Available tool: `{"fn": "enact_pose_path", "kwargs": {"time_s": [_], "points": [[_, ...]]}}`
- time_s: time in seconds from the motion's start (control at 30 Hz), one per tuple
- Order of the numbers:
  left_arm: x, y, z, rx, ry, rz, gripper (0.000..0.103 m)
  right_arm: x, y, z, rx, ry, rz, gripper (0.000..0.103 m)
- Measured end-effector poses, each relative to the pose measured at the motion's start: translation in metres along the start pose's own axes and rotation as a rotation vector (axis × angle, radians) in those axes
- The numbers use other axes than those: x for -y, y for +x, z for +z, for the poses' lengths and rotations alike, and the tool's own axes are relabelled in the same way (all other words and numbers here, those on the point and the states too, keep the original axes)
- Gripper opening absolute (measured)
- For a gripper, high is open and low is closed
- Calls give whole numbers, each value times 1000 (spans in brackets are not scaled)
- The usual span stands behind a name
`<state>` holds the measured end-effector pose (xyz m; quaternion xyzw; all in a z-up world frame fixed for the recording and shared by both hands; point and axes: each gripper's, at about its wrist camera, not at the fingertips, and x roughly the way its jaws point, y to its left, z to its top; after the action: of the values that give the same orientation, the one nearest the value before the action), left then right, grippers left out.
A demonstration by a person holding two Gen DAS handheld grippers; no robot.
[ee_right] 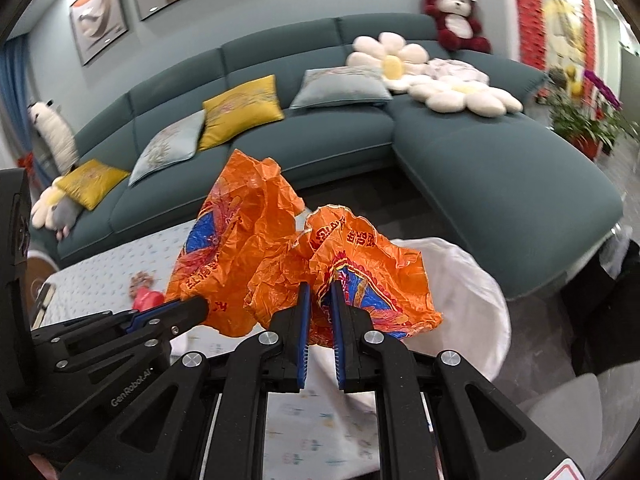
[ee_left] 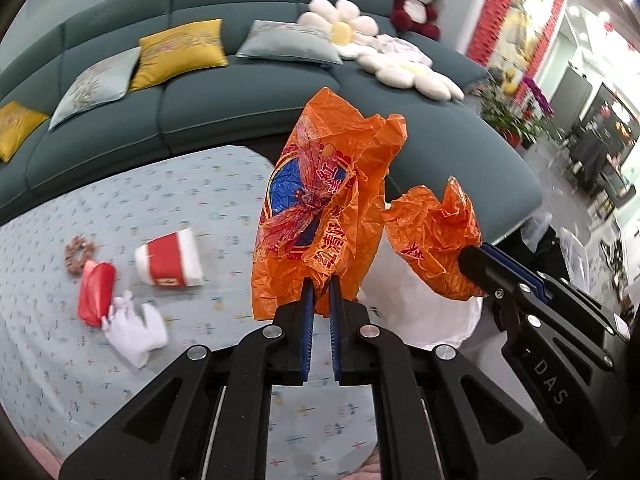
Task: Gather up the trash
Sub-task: 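Lift and carry the orange bag and wrapper in both tools over the bin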
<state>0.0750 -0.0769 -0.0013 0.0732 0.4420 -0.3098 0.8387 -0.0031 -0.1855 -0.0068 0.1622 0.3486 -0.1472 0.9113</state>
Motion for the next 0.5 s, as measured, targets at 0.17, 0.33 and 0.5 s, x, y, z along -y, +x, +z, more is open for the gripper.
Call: {"fn": "enact_pose_path", "kwargs": {"time_s": [0.17, 0.33, 0.5], "points": [[25, 9, 3, -11, 40, -15, 7, 29, 0, -3, 1, 49, -29, 10], [44, 20, 2, -33, 76, -25, 7, 49, 3, -4, -1, 80, -53, 10], [54, 33, 3, -61, 76, -42, 7, 67, 8, -4, -11, 106, -75, 10]]}}
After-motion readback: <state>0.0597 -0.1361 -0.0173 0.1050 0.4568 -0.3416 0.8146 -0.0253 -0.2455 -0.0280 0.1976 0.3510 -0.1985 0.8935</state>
